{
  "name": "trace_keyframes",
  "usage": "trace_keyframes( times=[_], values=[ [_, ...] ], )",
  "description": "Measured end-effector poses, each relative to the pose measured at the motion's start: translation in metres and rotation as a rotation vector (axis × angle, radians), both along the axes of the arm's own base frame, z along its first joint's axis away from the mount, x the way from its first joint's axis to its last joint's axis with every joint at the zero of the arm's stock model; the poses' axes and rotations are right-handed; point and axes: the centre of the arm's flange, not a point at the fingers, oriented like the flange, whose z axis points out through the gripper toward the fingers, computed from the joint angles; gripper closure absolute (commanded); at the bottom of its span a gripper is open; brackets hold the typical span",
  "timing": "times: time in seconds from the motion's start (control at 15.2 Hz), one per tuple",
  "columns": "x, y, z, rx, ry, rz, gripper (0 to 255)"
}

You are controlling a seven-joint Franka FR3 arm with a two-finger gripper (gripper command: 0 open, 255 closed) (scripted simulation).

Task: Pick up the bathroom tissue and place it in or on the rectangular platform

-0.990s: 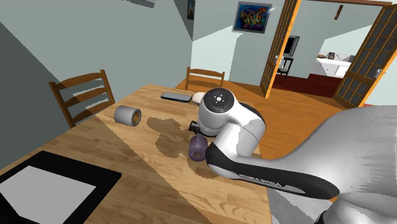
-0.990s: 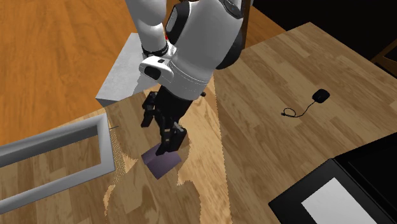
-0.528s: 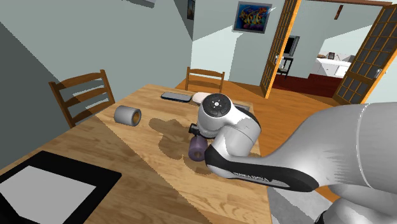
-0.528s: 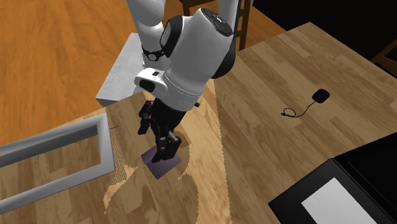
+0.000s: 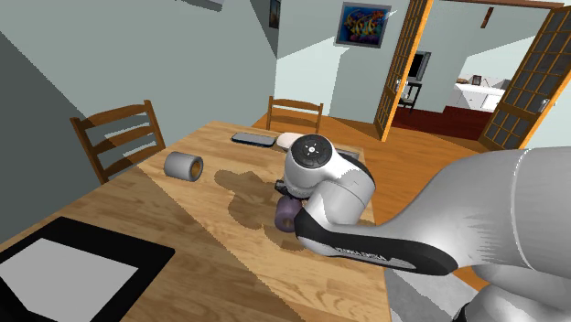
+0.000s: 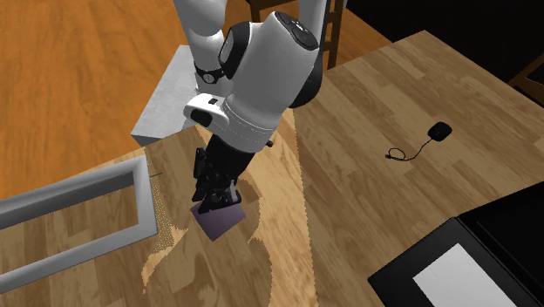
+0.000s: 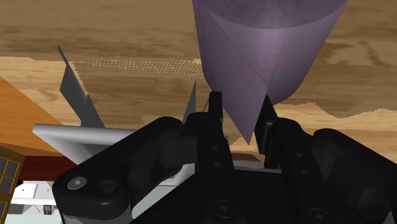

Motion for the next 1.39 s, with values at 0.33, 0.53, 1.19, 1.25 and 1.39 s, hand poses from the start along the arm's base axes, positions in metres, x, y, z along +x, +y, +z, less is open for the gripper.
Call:
trace_keyframes(
  times=[0.33, 0.53, 1.19, 1.25, 1.39],
  values=[
    [0.0, 0.0, 0.0, 0.0, 0.0, 0.0, 255],
    [0.0, 0.0, 0.002, 0.0, 0.001, 0.0, 255],
    [-0.001, -0.001, 0.052, 0.0, 0.001, 0.0, 255],
    [-0.001, 0.0, 0.057, 0.0, 0.002, 0.0, 255],
    [0.0, 0.0, 0.067, 0.0, 0.002, 0.0, 255]
  ],
)
